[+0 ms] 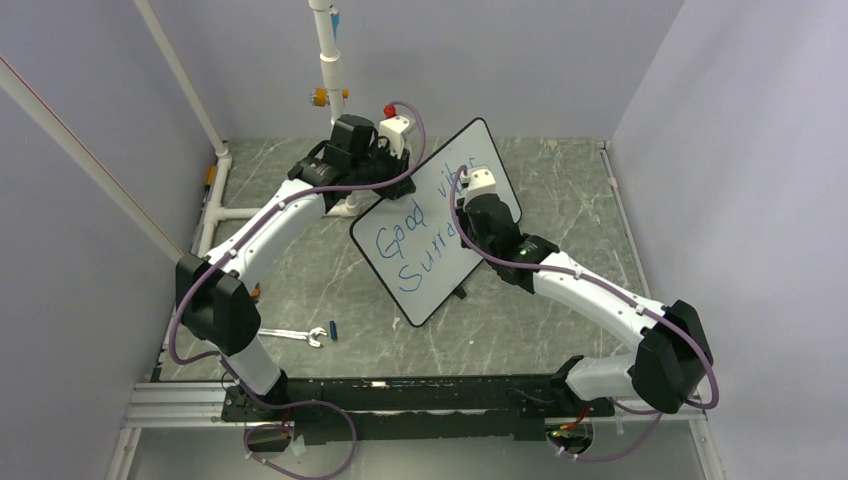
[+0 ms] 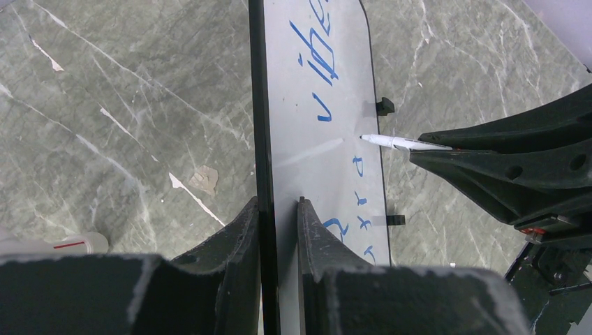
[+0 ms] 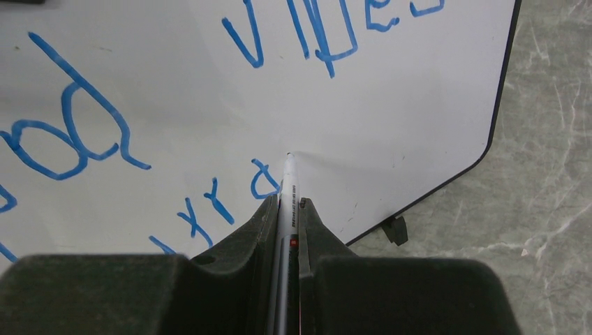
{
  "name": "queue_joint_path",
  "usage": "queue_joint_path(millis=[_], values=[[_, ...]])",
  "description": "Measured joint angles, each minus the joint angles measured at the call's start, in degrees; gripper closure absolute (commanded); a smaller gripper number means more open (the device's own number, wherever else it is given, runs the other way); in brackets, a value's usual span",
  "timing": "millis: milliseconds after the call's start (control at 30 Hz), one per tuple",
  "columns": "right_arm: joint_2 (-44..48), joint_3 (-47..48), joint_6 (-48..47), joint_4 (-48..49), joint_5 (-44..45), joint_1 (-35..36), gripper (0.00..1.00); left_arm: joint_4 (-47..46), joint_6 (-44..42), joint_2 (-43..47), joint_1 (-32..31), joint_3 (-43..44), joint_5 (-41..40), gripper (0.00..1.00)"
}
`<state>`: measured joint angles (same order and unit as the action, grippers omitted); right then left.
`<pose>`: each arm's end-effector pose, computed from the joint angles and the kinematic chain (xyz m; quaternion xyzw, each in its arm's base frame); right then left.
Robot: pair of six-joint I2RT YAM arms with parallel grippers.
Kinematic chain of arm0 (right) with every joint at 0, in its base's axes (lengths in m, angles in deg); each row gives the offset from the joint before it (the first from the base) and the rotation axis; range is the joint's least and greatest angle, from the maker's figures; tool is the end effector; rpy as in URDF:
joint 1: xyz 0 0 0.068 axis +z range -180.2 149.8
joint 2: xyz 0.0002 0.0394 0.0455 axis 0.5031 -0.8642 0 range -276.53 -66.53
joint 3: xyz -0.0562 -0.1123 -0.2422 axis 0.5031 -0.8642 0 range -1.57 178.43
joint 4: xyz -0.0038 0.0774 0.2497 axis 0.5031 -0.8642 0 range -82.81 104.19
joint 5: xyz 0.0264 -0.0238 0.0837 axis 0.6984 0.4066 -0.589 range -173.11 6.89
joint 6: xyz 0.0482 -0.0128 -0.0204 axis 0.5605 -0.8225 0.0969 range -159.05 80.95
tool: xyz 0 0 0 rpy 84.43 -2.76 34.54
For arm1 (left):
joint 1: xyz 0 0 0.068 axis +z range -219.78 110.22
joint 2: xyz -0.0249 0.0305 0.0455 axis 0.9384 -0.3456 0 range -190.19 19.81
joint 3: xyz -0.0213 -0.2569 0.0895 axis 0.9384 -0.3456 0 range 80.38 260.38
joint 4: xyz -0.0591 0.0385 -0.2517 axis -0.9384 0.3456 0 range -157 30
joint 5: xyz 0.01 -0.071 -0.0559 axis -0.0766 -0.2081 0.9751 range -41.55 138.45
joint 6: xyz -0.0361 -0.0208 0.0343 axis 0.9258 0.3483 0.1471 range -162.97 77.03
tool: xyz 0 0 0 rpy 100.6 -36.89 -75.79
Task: Write a sentence on the whiteboard
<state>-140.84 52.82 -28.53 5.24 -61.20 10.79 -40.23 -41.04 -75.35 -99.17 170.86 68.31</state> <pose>0.2298 0.1823 0.2890 -0.1289 0.8410 0.0696 0.5208 0.3291 -0.1992 0.3602 0.2858 0.8146 -0.2749 0.4232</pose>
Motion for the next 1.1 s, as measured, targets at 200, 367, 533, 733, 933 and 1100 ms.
queue_joint_path(millis=[200,367,533,733,933,1100], values=[[-1.11,1.18,-0.11,1.09,-0.79,-0.15,1.00,0.00,0.00,0.00,0.00,0.00,0.02,1.00],[-1.90,1.18,-0.11,1.53,-1.25,-0.26,1.00,0.02,0.00,0.00,0.00,0.00,0.00,1.00],[-1.90,1.14,-0.07,1.62,-1.40,-0.35,1.00,0.02,0.00,0.00,0.00,0.00,-0.02,1.00],[-1.33,-1.49,0.20,2.62,-1.31,-0.50,1.00,0.07,0.00,0.00,0.00,0.00,-0.11,1.00],[-0.81,-3.78,0.57,2.51,-1.01,-0.72,1.00,0.07,0.00,0.00,0.00,0.00,-0.13,1.00],[-0.81,-3.65,0.52,2.36,-0.70,-0.74,1.00,0.04,0.00,0.00,0.00,0.00,-0.13,1.00]])
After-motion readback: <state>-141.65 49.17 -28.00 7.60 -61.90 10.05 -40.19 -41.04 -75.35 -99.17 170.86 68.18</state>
